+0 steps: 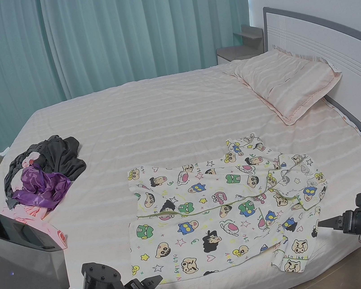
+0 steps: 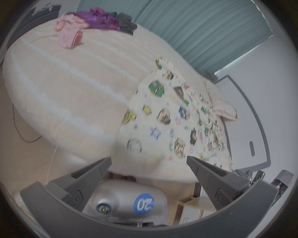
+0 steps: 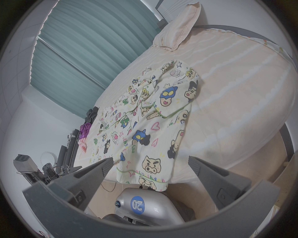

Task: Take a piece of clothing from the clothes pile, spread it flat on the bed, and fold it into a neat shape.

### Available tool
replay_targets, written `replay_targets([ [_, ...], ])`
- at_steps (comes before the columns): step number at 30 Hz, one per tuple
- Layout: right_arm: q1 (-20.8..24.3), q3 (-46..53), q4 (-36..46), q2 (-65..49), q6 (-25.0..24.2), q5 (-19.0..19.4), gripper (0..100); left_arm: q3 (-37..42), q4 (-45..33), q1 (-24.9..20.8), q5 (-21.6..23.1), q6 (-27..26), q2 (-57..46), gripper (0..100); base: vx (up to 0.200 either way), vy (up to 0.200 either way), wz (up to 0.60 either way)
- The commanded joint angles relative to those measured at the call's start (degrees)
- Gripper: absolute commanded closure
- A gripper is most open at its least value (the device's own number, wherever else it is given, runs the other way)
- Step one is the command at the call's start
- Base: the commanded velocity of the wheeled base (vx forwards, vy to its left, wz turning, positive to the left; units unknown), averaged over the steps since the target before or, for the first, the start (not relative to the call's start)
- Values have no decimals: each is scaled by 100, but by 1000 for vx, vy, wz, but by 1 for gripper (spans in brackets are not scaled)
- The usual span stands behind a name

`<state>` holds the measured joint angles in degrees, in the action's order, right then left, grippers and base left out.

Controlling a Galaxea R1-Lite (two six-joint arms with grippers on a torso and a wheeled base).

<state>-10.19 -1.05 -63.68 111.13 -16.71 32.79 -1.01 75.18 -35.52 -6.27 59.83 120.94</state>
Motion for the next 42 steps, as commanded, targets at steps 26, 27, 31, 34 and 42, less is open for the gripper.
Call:
replay_targets([
  [26,87,105,-65,963,423,8,0,-1085,-495,-16,-744,134,773,0,0,0,0],
  [27,96,105,-65,981,423,8,0,-1094,-495,-16,-753,99,782,100,0,0,0],
  [31,228,105,-74,1121,423,-80,0,-1156,-513,2,-885,-33,852,100,0,0,0],
  [34,386,105,-197,1280,406,-265,0,-1164,-504,28,-955,-42,861,100,0,0,0],
  [42,597,105,-777,1763,335,-493,0,-1103,-478,186,-991,-42,597,100,0,0,0],
])
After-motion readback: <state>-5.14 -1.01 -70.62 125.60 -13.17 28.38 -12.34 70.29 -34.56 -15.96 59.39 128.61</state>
